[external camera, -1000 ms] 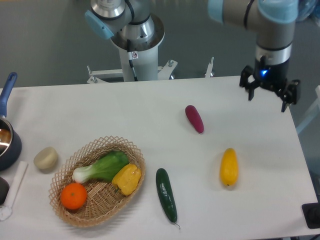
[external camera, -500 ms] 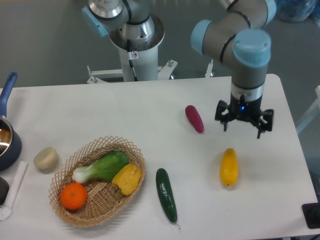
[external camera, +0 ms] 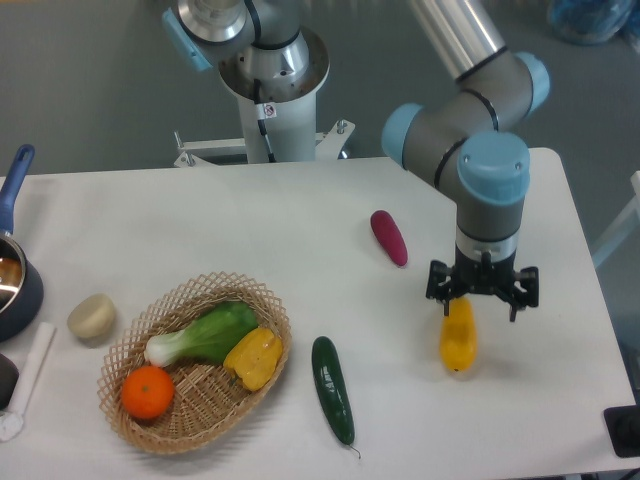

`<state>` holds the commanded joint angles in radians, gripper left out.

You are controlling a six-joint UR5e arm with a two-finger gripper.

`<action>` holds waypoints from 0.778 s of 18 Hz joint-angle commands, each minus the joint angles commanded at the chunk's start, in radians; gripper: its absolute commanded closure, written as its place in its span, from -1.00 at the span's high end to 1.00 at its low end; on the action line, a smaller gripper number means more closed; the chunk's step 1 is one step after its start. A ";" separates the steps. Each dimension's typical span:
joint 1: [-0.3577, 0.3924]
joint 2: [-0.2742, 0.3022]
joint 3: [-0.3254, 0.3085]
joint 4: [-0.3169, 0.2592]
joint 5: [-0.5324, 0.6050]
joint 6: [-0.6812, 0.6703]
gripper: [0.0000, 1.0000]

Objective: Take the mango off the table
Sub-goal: 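Move the open gripper over the yellow mango and lower it, then lower the gripper around the mango and close its fingers on it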

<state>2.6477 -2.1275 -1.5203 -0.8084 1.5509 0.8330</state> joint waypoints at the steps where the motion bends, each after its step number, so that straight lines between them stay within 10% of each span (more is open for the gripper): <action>1: 0.000 -0.005 0.000 0.000 -0.003 -0.002 1.00; 14: -0.020 -0.052 -0.008 -0.002 -0.009 -0.023 1.00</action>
<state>2.6278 -2.1797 -1.5279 -0.8099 1.5416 0.8099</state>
